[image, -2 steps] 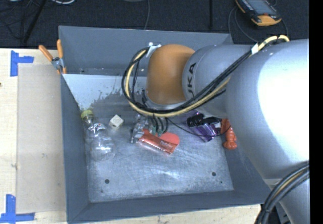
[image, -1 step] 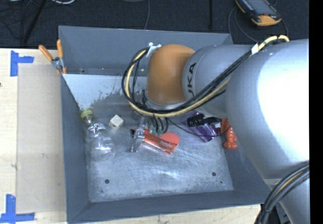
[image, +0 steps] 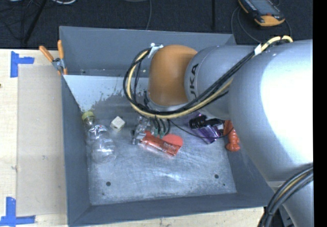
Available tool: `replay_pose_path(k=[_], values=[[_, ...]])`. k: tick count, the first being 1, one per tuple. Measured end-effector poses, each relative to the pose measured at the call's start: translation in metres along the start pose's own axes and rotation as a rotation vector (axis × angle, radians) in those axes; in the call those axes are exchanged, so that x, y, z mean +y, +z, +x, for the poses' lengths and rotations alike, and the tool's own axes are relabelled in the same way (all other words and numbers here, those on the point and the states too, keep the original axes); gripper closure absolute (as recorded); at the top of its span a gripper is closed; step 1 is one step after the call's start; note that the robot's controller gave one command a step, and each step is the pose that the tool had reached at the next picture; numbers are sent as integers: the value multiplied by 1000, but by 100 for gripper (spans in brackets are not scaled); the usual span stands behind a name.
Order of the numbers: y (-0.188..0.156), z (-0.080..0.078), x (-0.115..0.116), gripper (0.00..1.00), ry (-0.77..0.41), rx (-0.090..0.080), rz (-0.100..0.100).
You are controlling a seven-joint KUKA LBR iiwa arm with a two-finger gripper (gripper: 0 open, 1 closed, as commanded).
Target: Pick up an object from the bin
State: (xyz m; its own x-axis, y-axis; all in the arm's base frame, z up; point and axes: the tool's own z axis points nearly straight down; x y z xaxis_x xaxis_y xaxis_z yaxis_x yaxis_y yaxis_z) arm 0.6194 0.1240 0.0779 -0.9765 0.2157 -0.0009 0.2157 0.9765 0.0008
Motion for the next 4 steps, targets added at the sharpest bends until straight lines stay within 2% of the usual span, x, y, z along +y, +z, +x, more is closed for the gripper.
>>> replay_pose_path(k=[1, 2, 3, 4], values=[[0, 0, 0, 0, 0, 0, 0], [0, 0, 0, 0, 1, 0, 0], [-18, 12, -11, 0, -73, 8, 4], [-33, 11, -32, 0, -117, -8, -2]])
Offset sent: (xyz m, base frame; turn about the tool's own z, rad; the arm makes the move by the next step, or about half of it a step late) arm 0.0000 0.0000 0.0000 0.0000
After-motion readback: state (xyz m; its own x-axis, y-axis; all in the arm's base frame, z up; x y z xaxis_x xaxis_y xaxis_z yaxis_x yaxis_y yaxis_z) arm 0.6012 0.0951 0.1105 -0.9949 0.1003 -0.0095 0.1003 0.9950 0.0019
